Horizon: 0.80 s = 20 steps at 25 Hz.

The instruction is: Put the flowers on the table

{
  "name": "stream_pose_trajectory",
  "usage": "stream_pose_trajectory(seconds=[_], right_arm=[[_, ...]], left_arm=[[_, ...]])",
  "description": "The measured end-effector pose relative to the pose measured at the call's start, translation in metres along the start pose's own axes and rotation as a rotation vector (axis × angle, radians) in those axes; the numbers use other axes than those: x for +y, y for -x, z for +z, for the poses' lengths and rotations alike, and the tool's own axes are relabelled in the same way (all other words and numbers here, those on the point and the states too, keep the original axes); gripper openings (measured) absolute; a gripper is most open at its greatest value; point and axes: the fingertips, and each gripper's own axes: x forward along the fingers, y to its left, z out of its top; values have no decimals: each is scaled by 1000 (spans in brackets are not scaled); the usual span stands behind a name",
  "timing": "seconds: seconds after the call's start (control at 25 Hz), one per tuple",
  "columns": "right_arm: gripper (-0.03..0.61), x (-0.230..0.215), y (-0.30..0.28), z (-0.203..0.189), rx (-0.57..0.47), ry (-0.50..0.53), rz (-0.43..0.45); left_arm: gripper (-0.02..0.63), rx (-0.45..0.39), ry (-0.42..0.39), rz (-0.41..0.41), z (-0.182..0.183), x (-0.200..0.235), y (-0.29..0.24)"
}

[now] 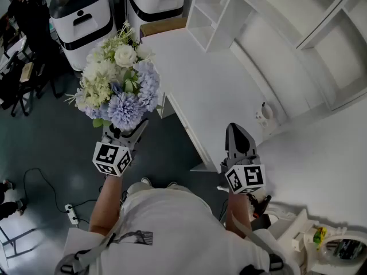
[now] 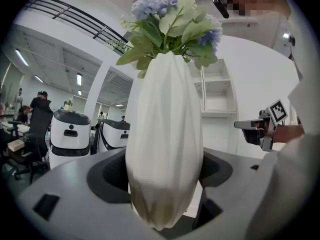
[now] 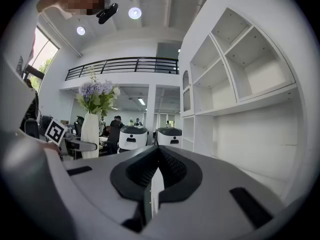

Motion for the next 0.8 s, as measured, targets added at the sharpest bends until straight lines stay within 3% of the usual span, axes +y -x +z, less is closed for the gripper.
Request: stream_pose_trajectory(seconds=[0.56,0.8], right_arm=[[11,21,1,-2,13,-64,41],[11,65,-8,-13,25,-40,23]], left_arm=[[370,44,17,-29,-6,-4,9],[370,32,23,-74,-16,21,29]])
